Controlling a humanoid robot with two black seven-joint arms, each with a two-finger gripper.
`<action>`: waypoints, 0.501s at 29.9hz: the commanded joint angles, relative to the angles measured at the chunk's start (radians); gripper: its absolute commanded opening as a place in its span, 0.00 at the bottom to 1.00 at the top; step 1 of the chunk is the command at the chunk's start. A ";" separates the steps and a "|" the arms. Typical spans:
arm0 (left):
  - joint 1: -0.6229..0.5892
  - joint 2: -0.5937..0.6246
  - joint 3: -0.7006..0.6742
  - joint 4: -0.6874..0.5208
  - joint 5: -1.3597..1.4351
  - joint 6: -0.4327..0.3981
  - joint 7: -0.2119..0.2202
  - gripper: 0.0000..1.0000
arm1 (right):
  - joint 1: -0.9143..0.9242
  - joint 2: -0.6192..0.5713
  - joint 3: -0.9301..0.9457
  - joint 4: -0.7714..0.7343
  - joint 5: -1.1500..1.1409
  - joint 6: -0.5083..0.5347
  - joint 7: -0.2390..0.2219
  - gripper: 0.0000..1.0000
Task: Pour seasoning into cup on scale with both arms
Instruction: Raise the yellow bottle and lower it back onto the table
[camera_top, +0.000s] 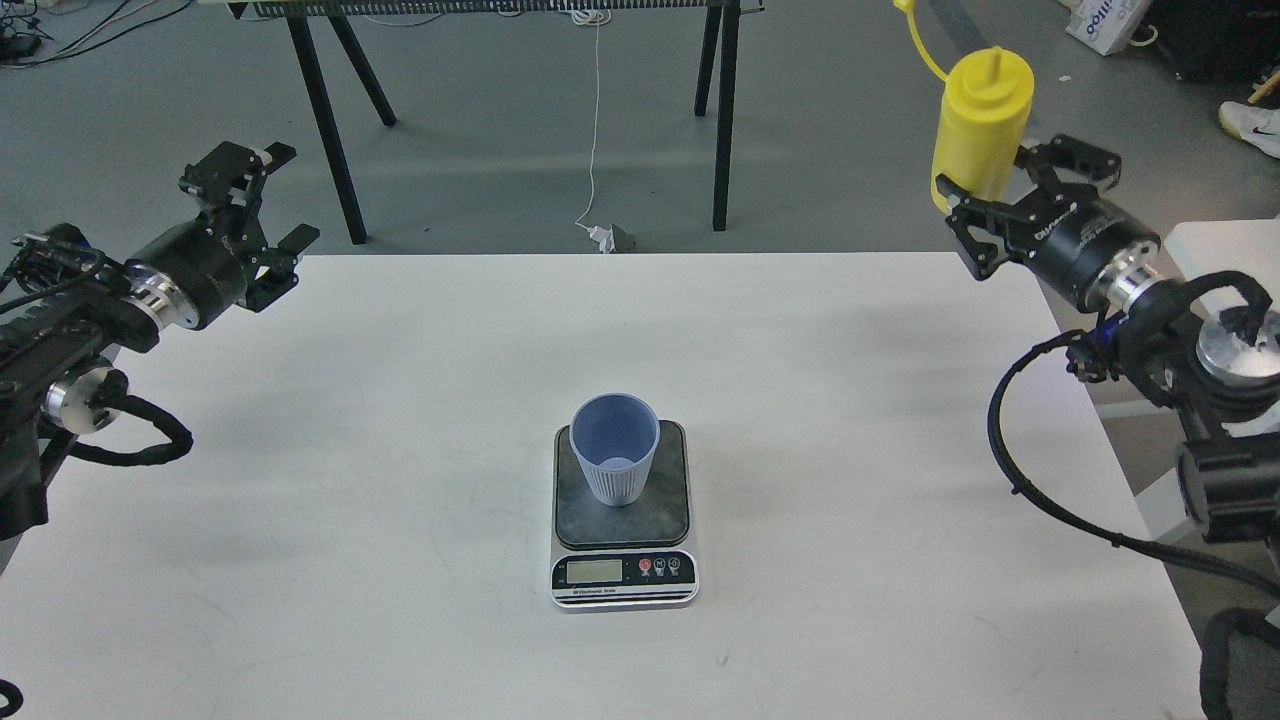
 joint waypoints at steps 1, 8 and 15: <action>-0.001 -0.003 0.000 0.000 0.002 0.000 0.000 1.00 | -0.190 0.006 -0.019 0.018 0.015 0.118 0.000 0.05; -0.001 -0.006 0.000 0.000 0.003 0.000 0.000 1.00 | -0.366 0.027 -0.080 0.038 0.015 0.251 0.000 0.06; -0.001 -0.005 0.000 0.000 0.003 0.000 0.000 1.00 | -0.417 0.056 -0.091 0.060 0.015 0.251 0.000 0.18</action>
